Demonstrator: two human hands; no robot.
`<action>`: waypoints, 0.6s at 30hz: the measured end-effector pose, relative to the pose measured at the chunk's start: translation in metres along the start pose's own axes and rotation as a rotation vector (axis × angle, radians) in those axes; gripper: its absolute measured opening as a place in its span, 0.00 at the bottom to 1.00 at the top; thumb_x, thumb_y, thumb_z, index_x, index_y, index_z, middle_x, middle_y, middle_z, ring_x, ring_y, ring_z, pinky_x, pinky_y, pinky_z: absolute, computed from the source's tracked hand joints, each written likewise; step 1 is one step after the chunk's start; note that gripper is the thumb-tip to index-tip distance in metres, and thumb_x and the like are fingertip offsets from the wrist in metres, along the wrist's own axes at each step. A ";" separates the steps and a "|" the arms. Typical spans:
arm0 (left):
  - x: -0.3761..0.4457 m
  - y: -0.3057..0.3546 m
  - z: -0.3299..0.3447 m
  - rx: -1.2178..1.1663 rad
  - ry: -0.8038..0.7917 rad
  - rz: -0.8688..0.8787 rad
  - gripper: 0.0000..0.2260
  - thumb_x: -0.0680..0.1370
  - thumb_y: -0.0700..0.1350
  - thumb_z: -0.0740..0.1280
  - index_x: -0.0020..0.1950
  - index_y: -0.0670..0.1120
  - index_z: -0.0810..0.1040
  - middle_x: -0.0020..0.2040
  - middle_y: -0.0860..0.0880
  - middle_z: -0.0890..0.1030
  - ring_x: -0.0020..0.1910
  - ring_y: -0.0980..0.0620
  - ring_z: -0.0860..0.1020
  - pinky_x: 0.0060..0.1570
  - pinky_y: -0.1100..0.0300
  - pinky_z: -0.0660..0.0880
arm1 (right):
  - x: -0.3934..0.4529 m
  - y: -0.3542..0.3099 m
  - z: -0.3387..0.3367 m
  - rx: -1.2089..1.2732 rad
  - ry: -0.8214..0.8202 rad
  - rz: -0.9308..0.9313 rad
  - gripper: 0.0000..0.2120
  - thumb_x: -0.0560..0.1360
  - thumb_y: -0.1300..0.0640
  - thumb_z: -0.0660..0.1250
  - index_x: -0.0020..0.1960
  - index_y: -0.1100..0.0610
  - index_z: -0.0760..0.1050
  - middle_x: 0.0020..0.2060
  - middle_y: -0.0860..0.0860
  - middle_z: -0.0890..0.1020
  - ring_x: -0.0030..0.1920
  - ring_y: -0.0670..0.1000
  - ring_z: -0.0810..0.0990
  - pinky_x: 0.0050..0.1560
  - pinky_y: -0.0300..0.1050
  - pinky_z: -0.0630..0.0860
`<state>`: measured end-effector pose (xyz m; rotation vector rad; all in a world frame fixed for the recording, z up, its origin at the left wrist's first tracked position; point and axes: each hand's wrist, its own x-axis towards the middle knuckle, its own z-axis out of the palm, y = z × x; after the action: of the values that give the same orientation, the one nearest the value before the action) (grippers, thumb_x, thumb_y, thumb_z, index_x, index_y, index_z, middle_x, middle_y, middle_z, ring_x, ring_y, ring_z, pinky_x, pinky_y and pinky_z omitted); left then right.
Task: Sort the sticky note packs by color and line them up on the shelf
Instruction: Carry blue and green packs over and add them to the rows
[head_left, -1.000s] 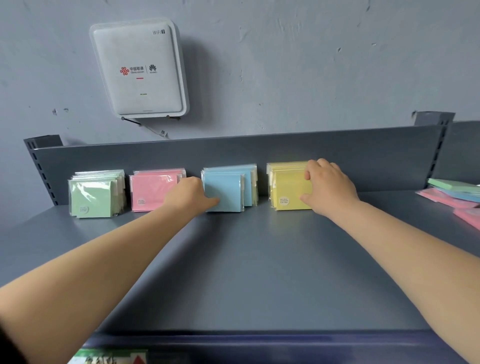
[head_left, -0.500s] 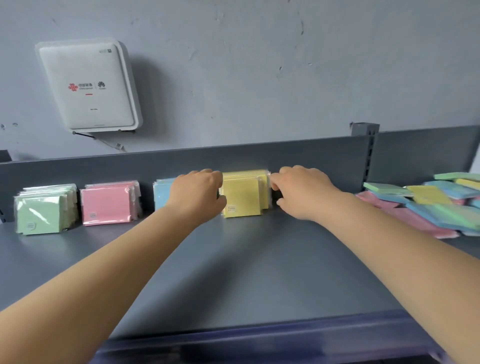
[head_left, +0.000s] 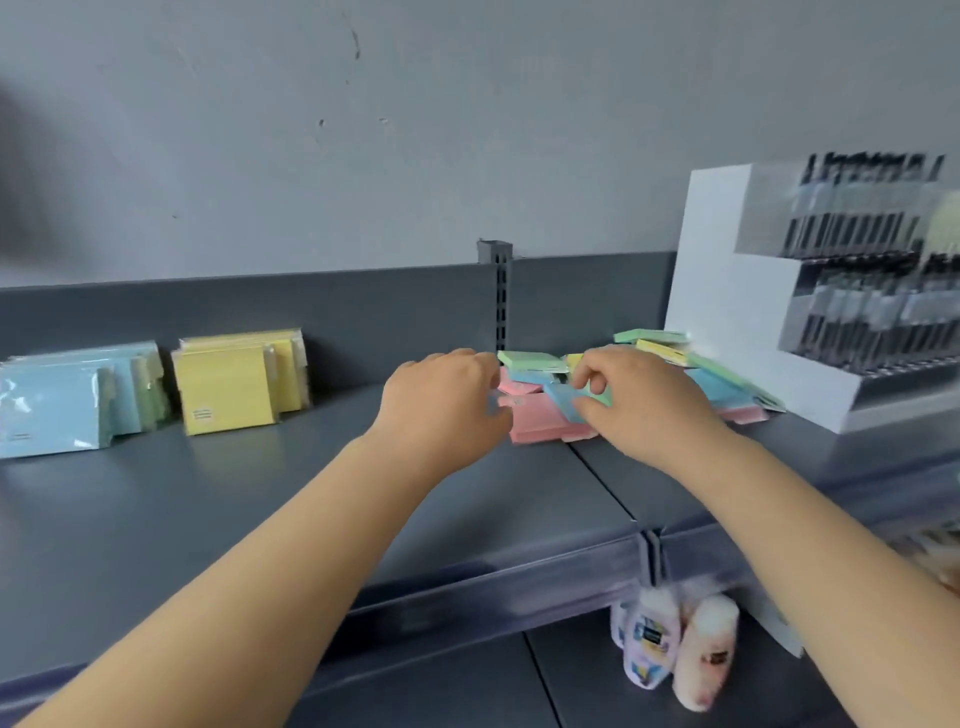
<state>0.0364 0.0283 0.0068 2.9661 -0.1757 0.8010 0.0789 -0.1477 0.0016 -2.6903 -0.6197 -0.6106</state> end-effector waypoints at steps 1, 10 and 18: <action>0.006 0.010 0.006 -0.022 -0.024 -0.007 0.13 0.76 0.52 0.62 0.59 0.50 0.73 0.55 0.53 0.76 0.52 0.49 0.75 0.43 0.60 0.65 | 0.002 0.014 0.001 0.034 0.022 0.036 0.05 0.75 0.56 0.61 0.50 0.51 0.74 0.47 0.47 0.76 0.49 0.52 0.75 0.47 0.47 0.74; 0.063 0.051 0.064 -0.188 -0.169 -0.128 0.19 0.78 0.53 0.60 0.67 0.48 0.69 0.66 0.50 0.72 0.66 0.49 0.67 0.59 0.55 0.68 | 0.016 0.080 0.021 -0.039 -0.041 0.242 0.13 0.77 0.51 0.60 0.58 0.55 0.76 0.57 0.53 0.76 0.57 0.56 0.76 0.55 0.48 0.73; 0.072 0.045 0.080 -0.284 -0.305 -0.180 0.20 0.77 0.50 0.61 0.69 0.49 0.69 0.61 0.46 0.75 0.66 0.46 0.67 0.62 0.55 0.68 | 0.015 0.086 0.024 -0.160 -0.151 0.303 0.28 0.75 0.37 0.55 0.61 0.57 0.73 0.60 0.54 0.75 0.60 0.56 0.73 0.53 0.48 0.70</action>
<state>0.1322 -0.0306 -0.0247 2.7628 -0.0315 0.2733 0.1397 -0.2072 -0.0294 -2.9183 -0.1955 -0.3937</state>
